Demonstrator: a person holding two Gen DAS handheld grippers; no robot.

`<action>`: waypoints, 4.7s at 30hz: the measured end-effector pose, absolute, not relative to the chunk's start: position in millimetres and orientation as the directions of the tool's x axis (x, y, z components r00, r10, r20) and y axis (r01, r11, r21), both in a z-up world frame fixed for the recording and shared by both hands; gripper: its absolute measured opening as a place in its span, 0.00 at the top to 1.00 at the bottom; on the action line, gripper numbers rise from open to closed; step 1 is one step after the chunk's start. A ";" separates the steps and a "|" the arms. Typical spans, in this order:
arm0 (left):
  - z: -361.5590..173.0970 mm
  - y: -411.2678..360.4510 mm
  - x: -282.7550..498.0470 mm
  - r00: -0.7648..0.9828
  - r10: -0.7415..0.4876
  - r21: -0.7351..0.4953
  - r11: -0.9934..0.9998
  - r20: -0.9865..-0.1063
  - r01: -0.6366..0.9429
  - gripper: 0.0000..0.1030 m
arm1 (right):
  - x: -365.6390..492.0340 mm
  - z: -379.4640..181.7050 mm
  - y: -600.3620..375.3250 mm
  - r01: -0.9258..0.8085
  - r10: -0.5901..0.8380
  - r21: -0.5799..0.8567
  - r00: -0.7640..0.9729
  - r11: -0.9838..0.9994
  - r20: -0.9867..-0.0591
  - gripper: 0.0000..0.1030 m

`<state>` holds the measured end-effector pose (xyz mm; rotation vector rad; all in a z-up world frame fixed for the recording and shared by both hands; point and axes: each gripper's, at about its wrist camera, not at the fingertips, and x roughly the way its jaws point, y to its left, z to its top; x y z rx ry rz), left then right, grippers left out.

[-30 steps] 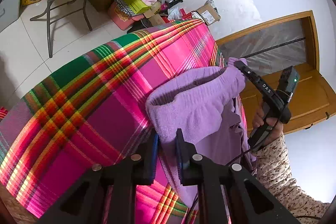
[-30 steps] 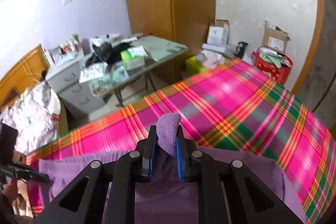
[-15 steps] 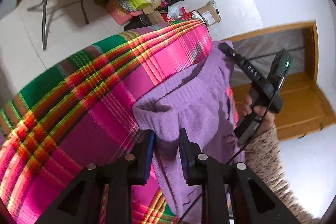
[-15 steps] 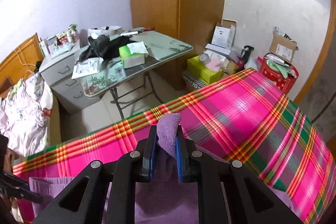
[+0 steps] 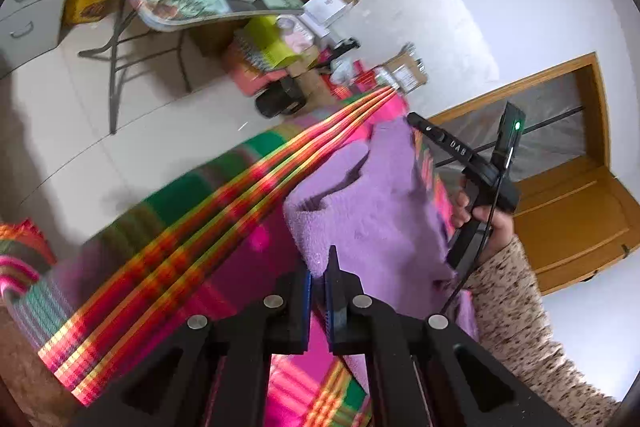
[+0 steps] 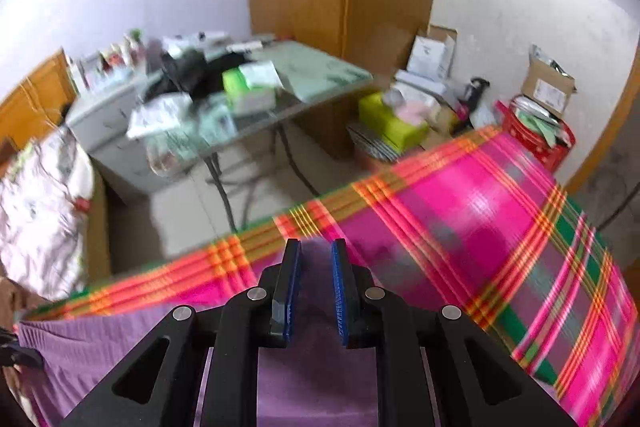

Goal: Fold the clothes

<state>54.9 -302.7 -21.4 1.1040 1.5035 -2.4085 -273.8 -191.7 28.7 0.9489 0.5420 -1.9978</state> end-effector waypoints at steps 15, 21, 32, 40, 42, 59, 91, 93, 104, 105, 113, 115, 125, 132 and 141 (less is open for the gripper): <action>-29.1 -303.4 44.4 -0.710 0.308 -0.734 -0.530 -0.634 0.425 0.94 | -293.4 16.6 -220.4 0.883 -0.435 0.075 -0.154 -0.464 -0.887 0.65; -25.0 -312.4 38.4 -0.697 0.314 -0.725 -0.540 -0.645 0.428 0.84 | -295.5 0.7 -247.2 0.896 -0.273 -0.029 -0.165 -0.442 -0.948 0.65; -30.9 -338.4 27.7 -0.719 0.341 -0.770 -0.479 -0.605 0.421 0.75 | -276.1 56.5 -220.2 0.881 -0.516 -0.068 -0.335 -0.469 -0.788 0.89; -32.2 -335.1 24.7 -0.717 0.327 -0.756 -0.501 -0.616 0.421 0.90 | -272.7 44.6 -251.0 0.867 -0.482 -0.131 -0.386 -0.481 -0.786 0.88; -31.4 -338.9 29.6 -0.726 0.316 -0.759 -0.495 -0.611 0.423 0.91 | -275.3 35.5 -261.6 0.866 -0.466 -0.136 -0.384 -0.481 -0.797 0.88; -24.2 -337.4 43.0 -0.702 0.249 -0.698 -0.539 -0.667 0.472 0.87 | -267.3 53.4 -242.8 0.824 -0.459 -0.039 -0.353 -0.565 -0.815 0.67; 36.8 -99.2 31.5 -0.553 0.477 -0.598 -0.800 -0.683 0.049 0.69 | -68.7 87.4 252.5 0.360 -0.269 0.039 -0.616 -0.932 -0.740 0.67; 35.5 -77.7 25.6 -0.519 0.502 -0.592 -0.806 -0.692 0.009 0.69 | -64.5 77.5 267.0 0.325 -0.240 0.033 -0.622 -0.945 -0.745 0.67; 26.9 -0.9 -32.4 -0.379 0.589 -0.606 -0.791 -0.714 -0.089 0.66 | -40.2 38.1 277.8 0.308 -0.187 -0.046 -0.684 -0.950 -0.705 0.67; 27.9 7.1 -38.6 -0.372 0.592 -0.602 -0.792 -0.716 -0.101 0.66 | -39.7 36.0 274.7 0.317 -0.182 -0.065 -0.688 -0.946 -0.702 0.67; 34.1 59.3 -82.6 -0.328 0.589 -0.561 -0.807 -0.738 -0.187 0.64 | -41.9 22.9 257.9 0.380 -0.171 -0.163 -0.705 -0.911 -0.688 0.67; 33.4 67.3 -92.5 -0.323 0.580 -0.552 -0.814 -0.748 -0.183 0.64 | -42.6 19.2 252.9 0.389 -0.164 -0.186 -0.709 -0.902 -0.686 0.67; 5.0 101.4 -148.2 -0.205 0.655 -0.648 -0.754 -0.728 -0.107 0.59 | -43.1 1.0 235.4 0.407 -0.085 -0.333 -0.731 -0.850 -0.677 0.67; -17.8 105.0 -173.4 -0.162 0.730 -0.740 -0.673 -0.664 0.004 0.58 | -52.6 -9.0 231.8 0.374 -0.031 -0.374 -0.741 -0.849 -0.671 0.67; -21.4 120.5 -187.8 -0.130 0.739 -0.742 -0.670 -0.661 -0.041 0.95 | -59.0 -8.1 244.0 0.295 0.010 -0.336 -0.738 -0.894 -0.674 0.89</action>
